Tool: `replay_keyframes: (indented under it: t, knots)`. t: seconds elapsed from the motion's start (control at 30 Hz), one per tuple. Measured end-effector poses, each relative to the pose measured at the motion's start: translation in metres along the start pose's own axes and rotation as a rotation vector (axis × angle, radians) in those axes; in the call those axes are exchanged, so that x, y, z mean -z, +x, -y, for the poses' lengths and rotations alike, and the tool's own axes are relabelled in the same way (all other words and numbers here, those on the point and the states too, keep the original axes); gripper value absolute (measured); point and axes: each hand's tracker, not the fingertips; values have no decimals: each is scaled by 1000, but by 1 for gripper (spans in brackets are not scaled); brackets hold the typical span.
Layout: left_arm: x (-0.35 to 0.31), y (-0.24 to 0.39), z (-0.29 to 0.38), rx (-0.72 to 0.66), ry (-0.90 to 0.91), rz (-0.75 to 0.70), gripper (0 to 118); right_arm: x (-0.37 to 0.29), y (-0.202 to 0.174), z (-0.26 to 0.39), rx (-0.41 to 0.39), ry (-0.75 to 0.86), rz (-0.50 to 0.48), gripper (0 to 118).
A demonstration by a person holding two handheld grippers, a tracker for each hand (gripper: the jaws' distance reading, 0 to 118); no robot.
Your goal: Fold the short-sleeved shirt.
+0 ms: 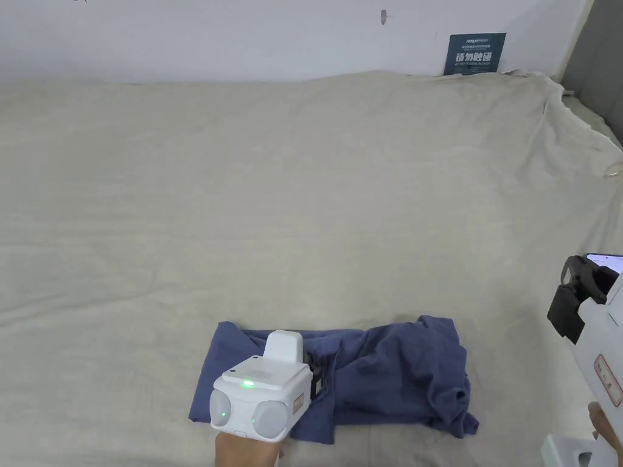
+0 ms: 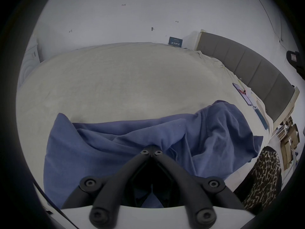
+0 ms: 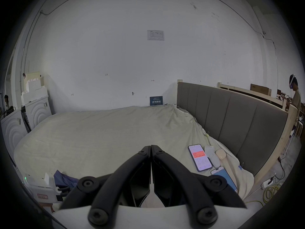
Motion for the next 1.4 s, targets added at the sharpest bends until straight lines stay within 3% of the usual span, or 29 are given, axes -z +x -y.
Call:
replay_keyframes:
  t: [0.37,0.53,0.83,0.87,0.93,1.0,1.07,1.23,1.4]
  knots:
    - [-11,-13,-17,-55,-18,58,0,-4,-6,-4,-3,-2,-1,0]
    - [-48,-58,-54,-119,7,214,0,-2,-9,-7,-7,2,-9,0]
    - [-80,-154,-75,-219,-122,389,2,0,-23,-11,-16,2,-25,0]
    - [-77,-165,-72,-259,-149,409,6,0,-24,-11,-15,1,-27,0]
    - [-71,-184,-64,-320,-183,422,32,1,-27,-11,-18,-3,-28,0]
    - [-65,-199,-54,-366,-184,386,72,1,-29,-10,-25,-6,-28,0]
    - [-64,-207,-47,-379,-176,380,88,1,-30,-10,-32,-9,-26,0]
    - [-39,-239,-28,-448,-196,419,90,4,-33,-8,-42,-23,-17,0]
    - [-24,-230,-23,-381,-257,410,90,8,-36,-5,-53,-37,-13,0]
